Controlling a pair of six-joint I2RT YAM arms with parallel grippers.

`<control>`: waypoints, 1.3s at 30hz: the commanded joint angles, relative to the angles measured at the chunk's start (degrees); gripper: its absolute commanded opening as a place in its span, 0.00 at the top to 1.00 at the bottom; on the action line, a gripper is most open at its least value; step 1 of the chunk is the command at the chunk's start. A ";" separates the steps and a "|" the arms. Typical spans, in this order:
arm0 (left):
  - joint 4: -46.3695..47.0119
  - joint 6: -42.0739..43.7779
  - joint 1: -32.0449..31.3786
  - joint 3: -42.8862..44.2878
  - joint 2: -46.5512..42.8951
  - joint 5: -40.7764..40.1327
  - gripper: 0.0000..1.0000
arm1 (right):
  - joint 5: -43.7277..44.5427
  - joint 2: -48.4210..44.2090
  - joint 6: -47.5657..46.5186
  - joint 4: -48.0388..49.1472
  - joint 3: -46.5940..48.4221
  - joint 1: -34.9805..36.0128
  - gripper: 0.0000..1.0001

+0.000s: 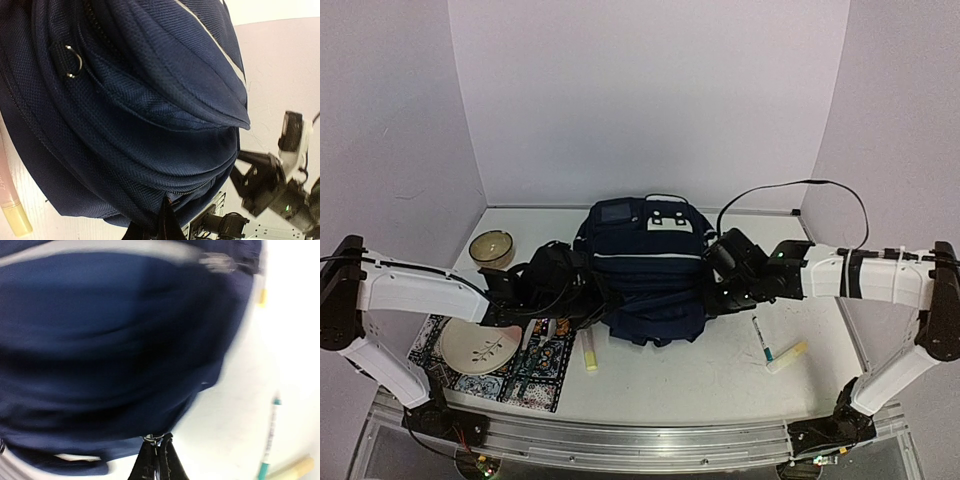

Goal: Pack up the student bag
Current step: Zip the student bag into the largest pocket of the bag.

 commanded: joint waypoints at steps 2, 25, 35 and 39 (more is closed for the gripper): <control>-2.11 4.94 -0.04 3.48 -6.05 1.22 1.00 | 7.48 -3.93 -1.01 -6.30 -1.19 -8.89 1.00; -7.14 9.41 -0.03 3.20 -16.09 8.67 1.00 | -2.21 8.84 -15.75 8.95 5.22 -24.83 1.00; -1.52 13.43 0.00 4.33 -15.43 22.07 1.00 | -9.19 9.62 -17.59 13.18 3.54 -32.08 1.00; -7.17 16.27 0.05 4.40 -16.45 15.35 1.00 | -13.40 6.83 -18.73 13.37 2.59 -32.79 1.00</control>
